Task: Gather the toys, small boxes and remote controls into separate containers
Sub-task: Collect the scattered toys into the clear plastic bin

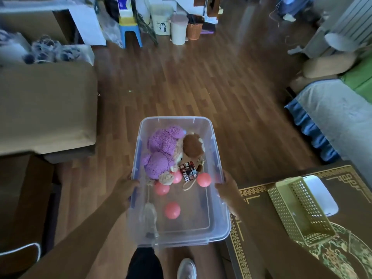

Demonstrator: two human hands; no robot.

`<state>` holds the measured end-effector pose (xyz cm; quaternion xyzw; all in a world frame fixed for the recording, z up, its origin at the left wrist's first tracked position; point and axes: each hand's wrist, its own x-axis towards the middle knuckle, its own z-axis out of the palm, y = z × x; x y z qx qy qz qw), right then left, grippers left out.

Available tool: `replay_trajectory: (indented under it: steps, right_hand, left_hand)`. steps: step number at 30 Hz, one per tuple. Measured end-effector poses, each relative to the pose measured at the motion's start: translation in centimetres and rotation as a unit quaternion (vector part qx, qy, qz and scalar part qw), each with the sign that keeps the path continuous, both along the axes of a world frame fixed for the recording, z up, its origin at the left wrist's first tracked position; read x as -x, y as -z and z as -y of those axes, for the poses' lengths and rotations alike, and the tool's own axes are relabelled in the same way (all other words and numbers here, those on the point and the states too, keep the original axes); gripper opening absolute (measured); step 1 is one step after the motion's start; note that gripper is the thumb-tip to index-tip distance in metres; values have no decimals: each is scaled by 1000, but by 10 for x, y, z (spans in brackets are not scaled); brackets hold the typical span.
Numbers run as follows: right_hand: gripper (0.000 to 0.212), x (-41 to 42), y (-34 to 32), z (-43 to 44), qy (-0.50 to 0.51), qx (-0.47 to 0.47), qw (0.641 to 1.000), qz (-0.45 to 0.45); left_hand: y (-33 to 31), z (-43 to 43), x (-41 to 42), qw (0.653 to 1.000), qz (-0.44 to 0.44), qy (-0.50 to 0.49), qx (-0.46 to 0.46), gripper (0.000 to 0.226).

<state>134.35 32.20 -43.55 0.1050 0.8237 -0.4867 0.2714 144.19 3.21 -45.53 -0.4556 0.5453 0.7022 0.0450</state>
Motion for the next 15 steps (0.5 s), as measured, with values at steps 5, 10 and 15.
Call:
replay_trajectory:
  steps: [5, 10, 15]
  right_hand:
    - [55, 64, 12, 40, 37, -37, 998, 26]
    - [60, 140, 15, 87, 89, -47, 993, 55]
    - [52, 201, 20, 105, 164, -38, 983, 66]
  left_hand:
    - [7, 44, 87, 999, -8, 44, 28, 40]
    - [5, 89, 187, 996, 1, 72, 47, 28]
    - [14, 116, 280, 987, 22, 158, 22, 45]
